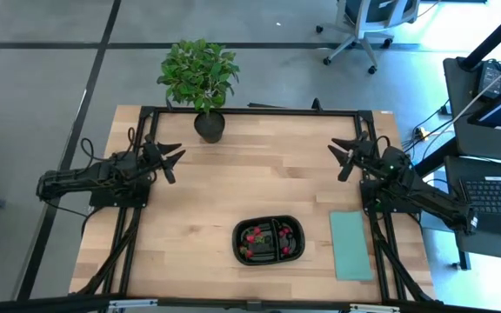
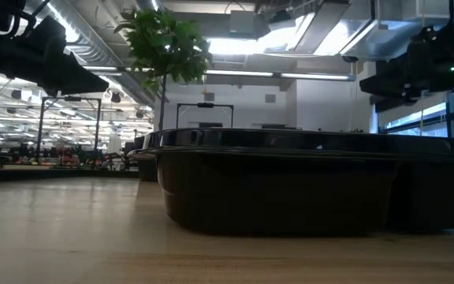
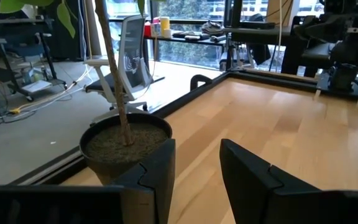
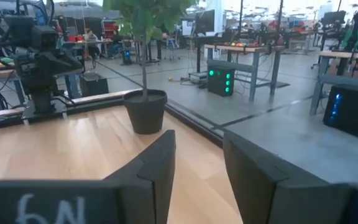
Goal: Pick and placing Produce into tupperware
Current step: Return to Home Position
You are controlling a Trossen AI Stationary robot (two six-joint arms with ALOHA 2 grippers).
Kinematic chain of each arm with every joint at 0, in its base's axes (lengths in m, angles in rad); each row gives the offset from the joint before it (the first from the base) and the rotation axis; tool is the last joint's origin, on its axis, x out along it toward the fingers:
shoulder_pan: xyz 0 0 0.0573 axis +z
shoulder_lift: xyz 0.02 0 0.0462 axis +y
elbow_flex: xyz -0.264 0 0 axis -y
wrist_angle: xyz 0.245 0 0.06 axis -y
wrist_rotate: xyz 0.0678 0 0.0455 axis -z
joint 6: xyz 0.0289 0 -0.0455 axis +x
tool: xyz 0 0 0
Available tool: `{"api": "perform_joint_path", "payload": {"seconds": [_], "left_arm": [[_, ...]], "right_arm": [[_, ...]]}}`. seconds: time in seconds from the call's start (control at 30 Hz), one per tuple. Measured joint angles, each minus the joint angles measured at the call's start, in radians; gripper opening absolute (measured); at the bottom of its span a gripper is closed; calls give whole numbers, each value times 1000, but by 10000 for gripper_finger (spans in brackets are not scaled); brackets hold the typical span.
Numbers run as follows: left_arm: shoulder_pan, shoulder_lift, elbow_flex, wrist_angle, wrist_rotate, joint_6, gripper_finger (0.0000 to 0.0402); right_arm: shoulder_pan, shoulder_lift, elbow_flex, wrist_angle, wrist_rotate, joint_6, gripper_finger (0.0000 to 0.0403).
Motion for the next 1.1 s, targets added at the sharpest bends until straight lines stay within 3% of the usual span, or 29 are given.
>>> {"api": "perform_joint_path", "payload": {"seconds": [0.43, 1.1], "left_arm": [[0, 0, 0, -3, -1, 1, 120], [0, 0, 1, -3, -1, 4, 120]], "right_arm": [[-2, 2, -53, 93, 10, -27, 138], [-2, 6, -52, 55, 11, 2, 138]]}}
